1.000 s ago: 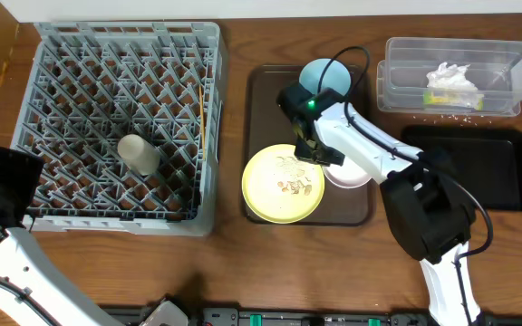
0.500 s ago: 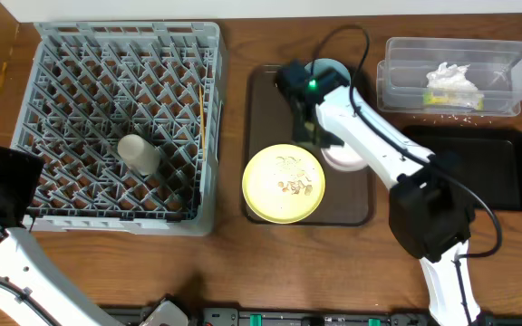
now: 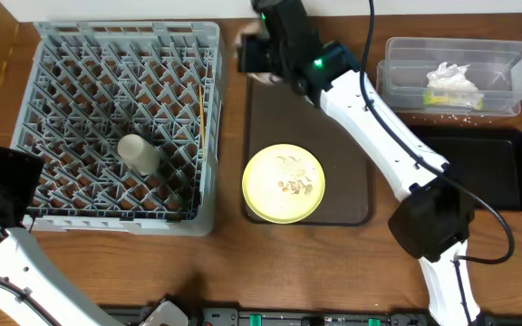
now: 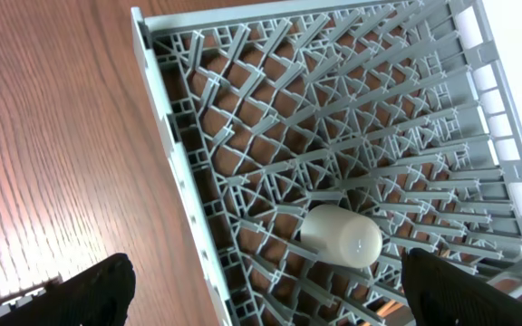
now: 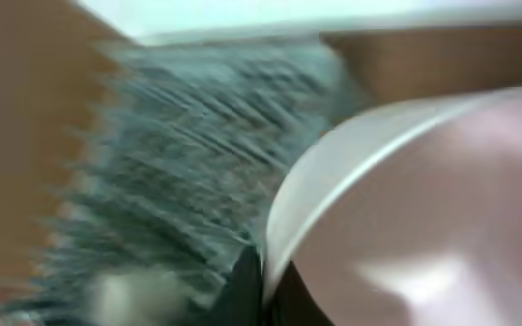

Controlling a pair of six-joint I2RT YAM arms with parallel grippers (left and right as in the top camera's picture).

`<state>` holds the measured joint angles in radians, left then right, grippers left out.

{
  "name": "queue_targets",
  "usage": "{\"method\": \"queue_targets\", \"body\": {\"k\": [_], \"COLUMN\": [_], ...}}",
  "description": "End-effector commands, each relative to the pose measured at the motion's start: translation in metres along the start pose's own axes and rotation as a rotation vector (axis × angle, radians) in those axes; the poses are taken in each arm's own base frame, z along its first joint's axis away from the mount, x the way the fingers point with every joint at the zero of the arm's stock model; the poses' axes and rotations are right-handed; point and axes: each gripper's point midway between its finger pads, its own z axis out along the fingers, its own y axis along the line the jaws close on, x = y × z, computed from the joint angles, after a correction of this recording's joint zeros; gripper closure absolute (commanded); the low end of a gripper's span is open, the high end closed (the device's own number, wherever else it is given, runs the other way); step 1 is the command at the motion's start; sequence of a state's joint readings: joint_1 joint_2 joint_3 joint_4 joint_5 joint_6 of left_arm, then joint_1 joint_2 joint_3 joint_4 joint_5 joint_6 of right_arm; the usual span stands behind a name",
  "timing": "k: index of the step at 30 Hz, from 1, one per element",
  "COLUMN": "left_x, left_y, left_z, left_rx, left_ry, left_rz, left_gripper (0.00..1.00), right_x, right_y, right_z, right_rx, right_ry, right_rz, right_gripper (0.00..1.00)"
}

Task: Sort waste into correct bins and load items into the dishwasher
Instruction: 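Carry the pink bowl with the right gripper into the dish rack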

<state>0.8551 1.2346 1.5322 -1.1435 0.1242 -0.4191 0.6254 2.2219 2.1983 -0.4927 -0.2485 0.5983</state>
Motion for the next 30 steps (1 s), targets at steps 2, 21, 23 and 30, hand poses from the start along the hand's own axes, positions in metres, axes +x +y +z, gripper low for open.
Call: {"method": "queue_targets", "body": {"k": [2,21,23,30], "left_x": [-0.002,-0.002,-0.002,-0.002], "left_y": [0.002,0.002,0.002,0.002], "left_z": [0.000,0.000,0.000,0.000], "left_rx": [-0.007,-0.007,-0.007,-0.007], "left_ry": [-0.005,-0.005,-0.005,-0.005], "left_rz": [-0.005,-0.005,-0.005,-0.005], "left_gripper": [0.05,0.05,0.05,0.05], "right_x": [0.013,0.135,0.140,0.141], "right_y": [0.077,0.188,0.185,0.154], "right_z": [0.021,0.061,0.066,0.084], "right_rx": [-0.332,-0.955,-0.955,-0.917], "right_ry": [-0.004,0.047,0.061,0.071], "right_rz": [-0.074,-0.238,-0.236,-0.222], "right_gripper": [0.99,0.99,0.99,0.99]}}
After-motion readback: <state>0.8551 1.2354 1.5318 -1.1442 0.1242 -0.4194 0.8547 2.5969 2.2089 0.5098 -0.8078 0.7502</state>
